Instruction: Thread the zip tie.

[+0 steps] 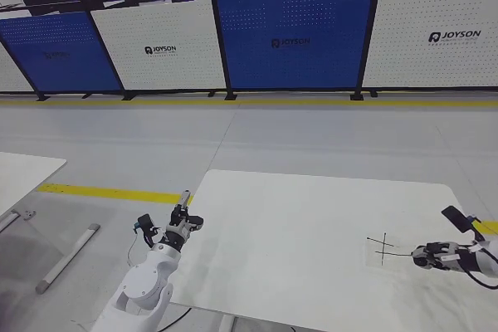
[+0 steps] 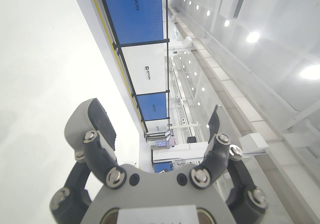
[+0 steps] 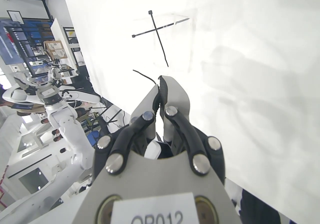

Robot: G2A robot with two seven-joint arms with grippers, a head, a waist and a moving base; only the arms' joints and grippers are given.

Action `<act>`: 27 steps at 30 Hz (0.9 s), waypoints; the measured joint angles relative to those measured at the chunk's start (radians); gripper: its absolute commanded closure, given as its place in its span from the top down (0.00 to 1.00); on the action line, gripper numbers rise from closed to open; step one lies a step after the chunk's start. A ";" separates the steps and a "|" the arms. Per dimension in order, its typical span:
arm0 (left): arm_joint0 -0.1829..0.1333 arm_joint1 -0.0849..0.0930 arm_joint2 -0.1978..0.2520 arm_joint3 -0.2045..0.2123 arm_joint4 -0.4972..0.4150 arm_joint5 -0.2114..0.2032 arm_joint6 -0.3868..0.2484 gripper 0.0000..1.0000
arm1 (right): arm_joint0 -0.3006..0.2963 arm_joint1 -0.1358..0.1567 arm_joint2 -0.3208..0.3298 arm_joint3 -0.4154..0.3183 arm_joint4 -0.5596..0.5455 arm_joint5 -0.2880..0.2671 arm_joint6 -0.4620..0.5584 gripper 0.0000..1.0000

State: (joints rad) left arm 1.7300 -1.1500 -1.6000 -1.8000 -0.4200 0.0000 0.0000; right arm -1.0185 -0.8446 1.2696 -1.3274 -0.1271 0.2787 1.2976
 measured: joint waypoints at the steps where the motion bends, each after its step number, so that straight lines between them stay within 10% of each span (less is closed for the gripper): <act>1: 0.000 0.000 0.000 0.000 0.000 0.000 0.000 1.00 | 0.000 0.000 0.000 0.000 0.000 0.000 0.000 0.00; 10: 0.000 0.000 0.000 0.000 0.000 0.000 0.000 1.00 | -0.002 0.000 -0.001 -0.004 0.000 -0.003 -0.004 0.00; 21: 0.000 0.000 0.000 0.000 0.000 0.000 0.000 1.00 | -0.138 0.002 0.056 -0.282 0.132 -0.016 -0.131 0.00; 27: 0.000 0.000 0.000 0.000 0.000 0.000 0.000 1.00 | -0.141 0.000 0.048 -0.288 0.149 -0.010 -0.129 0.00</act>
State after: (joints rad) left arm 1.7300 -1.1500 -1.6000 -1.8000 -0.4200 0.0000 0.0000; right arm -1.1598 -0.8446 1.3180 -1.6152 0.0224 0.2688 1.1691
